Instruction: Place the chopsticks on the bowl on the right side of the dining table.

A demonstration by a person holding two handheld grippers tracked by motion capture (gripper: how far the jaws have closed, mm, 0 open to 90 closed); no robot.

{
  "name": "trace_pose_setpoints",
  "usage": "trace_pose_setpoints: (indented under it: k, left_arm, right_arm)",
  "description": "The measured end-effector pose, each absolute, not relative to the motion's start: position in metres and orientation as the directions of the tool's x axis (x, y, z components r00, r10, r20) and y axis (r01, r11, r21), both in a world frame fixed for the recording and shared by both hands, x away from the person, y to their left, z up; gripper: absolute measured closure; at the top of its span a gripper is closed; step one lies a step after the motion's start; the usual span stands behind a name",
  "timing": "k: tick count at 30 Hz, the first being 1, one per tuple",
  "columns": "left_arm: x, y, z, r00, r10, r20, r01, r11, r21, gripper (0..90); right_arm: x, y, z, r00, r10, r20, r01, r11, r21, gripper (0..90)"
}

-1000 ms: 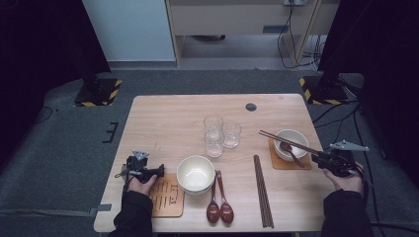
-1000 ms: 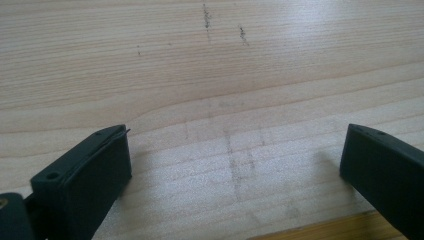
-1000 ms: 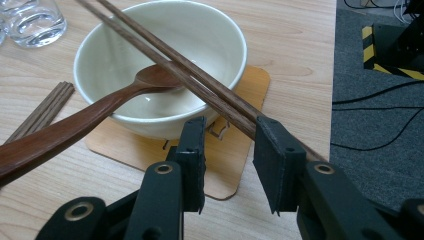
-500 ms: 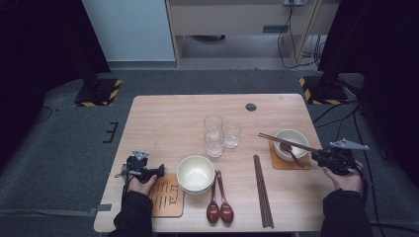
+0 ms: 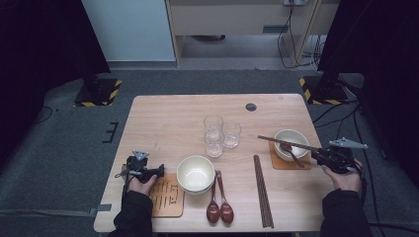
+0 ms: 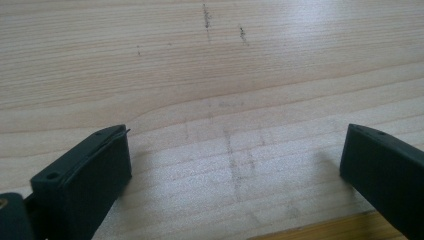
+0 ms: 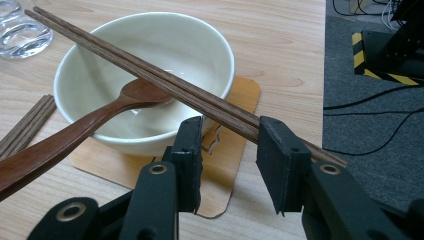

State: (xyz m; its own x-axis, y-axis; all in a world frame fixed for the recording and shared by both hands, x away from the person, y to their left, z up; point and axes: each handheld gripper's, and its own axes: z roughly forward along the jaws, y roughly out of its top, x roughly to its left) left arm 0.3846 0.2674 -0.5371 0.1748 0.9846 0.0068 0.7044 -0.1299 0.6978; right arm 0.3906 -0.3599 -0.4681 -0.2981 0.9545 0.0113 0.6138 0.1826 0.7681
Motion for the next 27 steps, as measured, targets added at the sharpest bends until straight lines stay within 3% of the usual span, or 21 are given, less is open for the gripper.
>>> trace_pose_setpoints:
  k: [27]
  left_arm:
    - [0.385, 0.267, -0.537, 0.175, 0.985, 0.007, 0.704, -0.13, 0.698, 0.0]
  right_arm:
    - [0.401, -0.357, -0.469, -0.288, 0.958, 0.001, 0.607, 0.182, 0.774, 60.1]
